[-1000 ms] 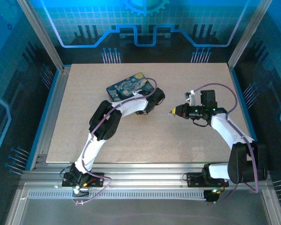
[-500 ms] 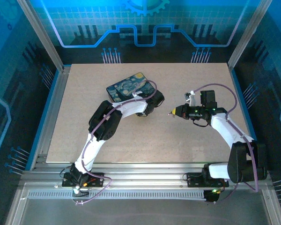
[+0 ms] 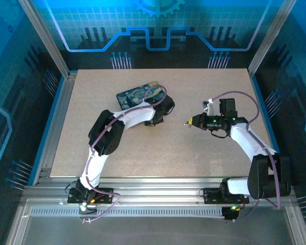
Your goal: Unlock the padlock with the key
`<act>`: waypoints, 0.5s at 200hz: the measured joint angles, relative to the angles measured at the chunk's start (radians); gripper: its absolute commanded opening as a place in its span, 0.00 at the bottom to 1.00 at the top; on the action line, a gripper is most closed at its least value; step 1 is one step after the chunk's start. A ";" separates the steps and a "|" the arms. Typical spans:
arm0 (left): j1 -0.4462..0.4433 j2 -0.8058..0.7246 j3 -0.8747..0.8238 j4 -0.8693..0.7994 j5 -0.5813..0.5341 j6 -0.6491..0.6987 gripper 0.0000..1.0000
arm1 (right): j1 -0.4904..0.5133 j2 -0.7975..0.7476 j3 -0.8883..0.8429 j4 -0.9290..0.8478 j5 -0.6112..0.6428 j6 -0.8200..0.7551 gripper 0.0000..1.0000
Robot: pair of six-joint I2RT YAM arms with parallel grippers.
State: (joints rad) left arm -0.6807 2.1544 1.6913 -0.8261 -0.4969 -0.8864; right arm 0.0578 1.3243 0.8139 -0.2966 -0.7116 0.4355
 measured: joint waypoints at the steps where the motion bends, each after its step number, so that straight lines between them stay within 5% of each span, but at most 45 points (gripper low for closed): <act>1: 0.001 -0.006 0.000 -0.006 0.007 0.004 0.03 | 0.000 0.000 0.000 0.000 0.000 0.000 0.00; 100: 0.044 -0.079 0.323 -0.529 0.412 0.135 0.03 | 0.000 -0.002 0.002 -0.041 -0.025 -0.007 0.00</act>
State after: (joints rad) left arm -0.6365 2.0758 2.0140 -1.3548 -0.0853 -0.7517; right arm 0.0574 1.3228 0.8158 -0.3374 -0.7368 0.4286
